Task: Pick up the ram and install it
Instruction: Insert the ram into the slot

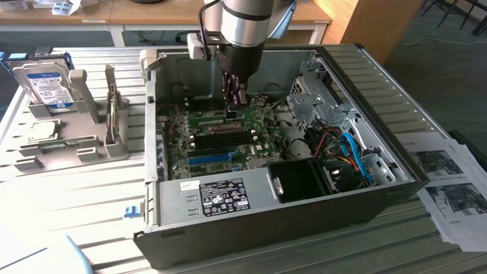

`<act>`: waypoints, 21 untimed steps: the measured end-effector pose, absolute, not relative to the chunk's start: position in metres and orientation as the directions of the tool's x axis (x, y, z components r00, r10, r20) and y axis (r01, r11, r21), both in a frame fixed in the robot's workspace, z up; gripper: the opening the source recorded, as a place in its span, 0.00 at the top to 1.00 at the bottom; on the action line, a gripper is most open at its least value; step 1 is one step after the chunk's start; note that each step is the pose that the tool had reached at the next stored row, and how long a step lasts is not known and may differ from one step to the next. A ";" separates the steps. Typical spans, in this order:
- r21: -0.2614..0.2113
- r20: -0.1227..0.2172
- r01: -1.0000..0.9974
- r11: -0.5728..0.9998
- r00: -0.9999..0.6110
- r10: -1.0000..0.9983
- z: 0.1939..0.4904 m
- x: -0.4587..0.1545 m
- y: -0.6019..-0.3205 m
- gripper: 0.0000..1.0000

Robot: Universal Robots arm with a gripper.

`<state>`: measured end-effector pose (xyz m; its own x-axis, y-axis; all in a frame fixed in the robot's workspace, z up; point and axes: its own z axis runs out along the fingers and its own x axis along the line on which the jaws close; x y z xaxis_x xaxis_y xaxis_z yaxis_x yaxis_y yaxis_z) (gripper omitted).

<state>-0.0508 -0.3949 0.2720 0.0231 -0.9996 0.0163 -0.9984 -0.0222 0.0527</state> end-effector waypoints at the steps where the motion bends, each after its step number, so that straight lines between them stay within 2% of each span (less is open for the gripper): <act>1: 0.052 0.016 -0.998 -0.022 0.023 -1.000 0.257 -0.051 -0.395 0.89; 21: 0.052 0.016 -0.999 0.009 -0.008 -1.000 0.257 -0.046 -0.395 0.89</act>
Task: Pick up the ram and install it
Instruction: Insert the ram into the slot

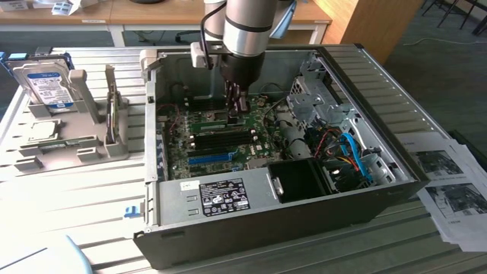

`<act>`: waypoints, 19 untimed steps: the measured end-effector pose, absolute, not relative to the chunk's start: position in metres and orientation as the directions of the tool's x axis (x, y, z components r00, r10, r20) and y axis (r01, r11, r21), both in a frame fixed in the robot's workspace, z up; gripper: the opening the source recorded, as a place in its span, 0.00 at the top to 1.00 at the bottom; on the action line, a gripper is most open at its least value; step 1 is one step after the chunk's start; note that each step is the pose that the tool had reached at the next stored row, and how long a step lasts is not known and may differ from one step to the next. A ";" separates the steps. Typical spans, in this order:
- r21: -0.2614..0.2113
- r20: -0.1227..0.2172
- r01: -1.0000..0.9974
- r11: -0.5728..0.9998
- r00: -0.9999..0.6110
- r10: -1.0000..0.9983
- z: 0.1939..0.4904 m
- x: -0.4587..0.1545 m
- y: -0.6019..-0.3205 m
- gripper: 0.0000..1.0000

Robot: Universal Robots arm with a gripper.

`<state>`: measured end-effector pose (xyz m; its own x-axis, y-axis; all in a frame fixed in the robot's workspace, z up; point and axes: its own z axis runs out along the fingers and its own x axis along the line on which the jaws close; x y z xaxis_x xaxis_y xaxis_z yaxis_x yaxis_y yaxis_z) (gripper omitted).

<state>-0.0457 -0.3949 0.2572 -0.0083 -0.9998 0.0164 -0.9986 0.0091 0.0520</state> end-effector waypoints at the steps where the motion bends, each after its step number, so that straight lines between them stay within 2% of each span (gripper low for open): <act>1: 0.052 0.016 -0.999 0.009 -0.008 -1.000 0.257 -0.044 -0.395 0.89; 19: 0.052 0.016 -0.999 0.009 -0.008 -1.000 0.257 -0.039 -0.397 0.89</act>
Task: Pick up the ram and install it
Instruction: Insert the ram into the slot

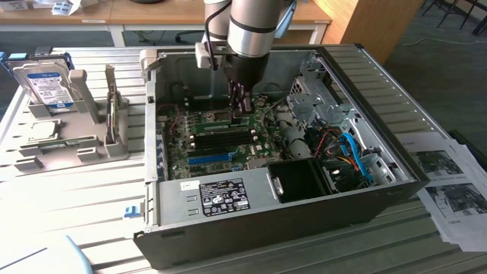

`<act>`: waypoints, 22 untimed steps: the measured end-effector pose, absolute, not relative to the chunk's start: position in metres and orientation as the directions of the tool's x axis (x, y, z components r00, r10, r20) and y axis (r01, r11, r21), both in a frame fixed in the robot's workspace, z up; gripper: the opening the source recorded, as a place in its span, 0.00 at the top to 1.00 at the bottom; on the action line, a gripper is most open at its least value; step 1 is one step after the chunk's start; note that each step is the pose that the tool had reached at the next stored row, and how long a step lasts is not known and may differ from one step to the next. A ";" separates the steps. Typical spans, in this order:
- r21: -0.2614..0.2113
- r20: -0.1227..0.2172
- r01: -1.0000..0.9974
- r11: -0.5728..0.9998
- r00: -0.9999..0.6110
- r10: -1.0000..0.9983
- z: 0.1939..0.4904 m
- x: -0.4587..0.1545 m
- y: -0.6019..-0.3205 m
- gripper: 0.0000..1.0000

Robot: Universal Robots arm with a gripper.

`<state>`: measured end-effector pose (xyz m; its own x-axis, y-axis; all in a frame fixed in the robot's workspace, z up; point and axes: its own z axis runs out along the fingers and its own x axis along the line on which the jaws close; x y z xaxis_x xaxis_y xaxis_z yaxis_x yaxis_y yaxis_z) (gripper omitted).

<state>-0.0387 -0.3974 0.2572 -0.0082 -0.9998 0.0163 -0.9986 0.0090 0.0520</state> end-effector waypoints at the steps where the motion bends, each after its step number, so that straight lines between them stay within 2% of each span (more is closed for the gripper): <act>1: 0.052 0.016 -0.999 0.009 -0.008 -1.000 0.257 -0.039 -0.398 0.89; 22: 0.052 0.016 -0.999 0.009 -0.008 -1.000 0.257 -0.039 -0.406 0.89</act>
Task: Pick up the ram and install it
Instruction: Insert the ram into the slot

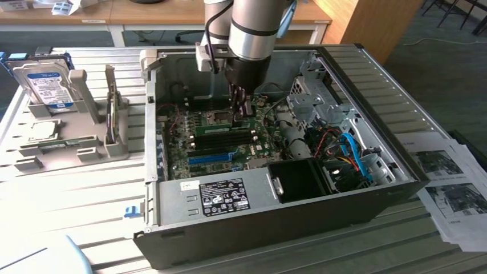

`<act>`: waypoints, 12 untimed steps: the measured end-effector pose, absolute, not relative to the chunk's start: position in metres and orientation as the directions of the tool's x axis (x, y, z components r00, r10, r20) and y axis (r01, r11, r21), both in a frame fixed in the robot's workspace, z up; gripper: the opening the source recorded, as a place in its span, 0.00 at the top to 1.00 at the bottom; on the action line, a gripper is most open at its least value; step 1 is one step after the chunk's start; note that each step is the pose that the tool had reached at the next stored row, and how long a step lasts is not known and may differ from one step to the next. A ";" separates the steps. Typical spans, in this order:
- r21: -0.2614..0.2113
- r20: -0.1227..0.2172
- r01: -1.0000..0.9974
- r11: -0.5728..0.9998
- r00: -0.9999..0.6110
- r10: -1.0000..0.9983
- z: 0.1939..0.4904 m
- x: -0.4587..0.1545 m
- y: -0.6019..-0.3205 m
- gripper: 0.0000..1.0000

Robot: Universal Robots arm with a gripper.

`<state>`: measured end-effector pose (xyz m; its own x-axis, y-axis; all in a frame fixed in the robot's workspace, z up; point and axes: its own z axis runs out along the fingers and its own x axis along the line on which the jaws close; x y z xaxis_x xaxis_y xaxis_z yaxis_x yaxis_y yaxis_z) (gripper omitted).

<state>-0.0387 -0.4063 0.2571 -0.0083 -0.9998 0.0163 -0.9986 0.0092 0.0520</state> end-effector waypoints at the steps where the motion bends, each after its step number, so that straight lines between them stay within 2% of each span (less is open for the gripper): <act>1: 0.052 0.016 -0.999 0.009 -0.008 -1.000 0.257 -0.039 -0.406 0.89; 12: 0.052 0.016 -0.999 0.009 -0.008 -1.000 0.253 -0.039 -0.406 0.89</act>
